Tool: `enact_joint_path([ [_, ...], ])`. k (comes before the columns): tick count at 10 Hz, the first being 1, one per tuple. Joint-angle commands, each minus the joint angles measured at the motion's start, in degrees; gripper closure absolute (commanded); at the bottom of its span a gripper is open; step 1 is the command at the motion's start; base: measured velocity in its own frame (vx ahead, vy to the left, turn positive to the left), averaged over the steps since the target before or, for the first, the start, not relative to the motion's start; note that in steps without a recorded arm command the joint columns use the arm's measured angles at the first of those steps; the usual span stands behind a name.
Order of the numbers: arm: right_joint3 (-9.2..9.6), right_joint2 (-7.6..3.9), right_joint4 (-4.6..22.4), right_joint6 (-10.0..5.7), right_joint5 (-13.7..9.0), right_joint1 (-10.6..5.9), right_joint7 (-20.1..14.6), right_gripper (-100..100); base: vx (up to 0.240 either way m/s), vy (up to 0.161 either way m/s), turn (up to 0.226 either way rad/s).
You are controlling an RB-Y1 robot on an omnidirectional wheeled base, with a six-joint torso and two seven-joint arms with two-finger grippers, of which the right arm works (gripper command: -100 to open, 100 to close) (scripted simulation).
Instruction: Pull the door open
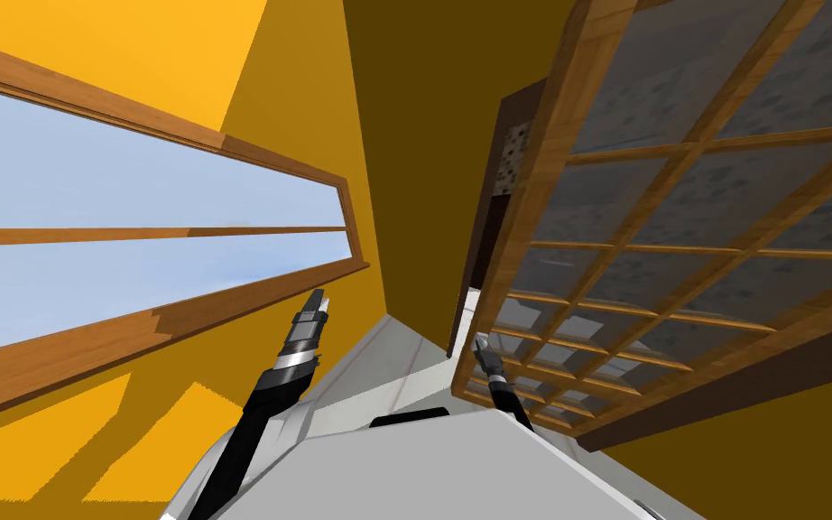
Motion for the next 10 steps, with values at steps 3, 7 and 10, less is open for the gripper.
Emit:
enact_joint_path([
  [3,2.06,-1.38,-0.88,-0.73,1.05,1.20,-2.08,100,-0.189,-0.027,0.082],
  [7,5.00,-3.83,-2.31,-2.88,2.76,3.35,-5.12,100,-0.258,-0.023,0.117],
  [10,6.09,-4.59,-2.76,-3.19,3.34,4.26,-6.08,100,-0.192,-0.036,0.082],
])
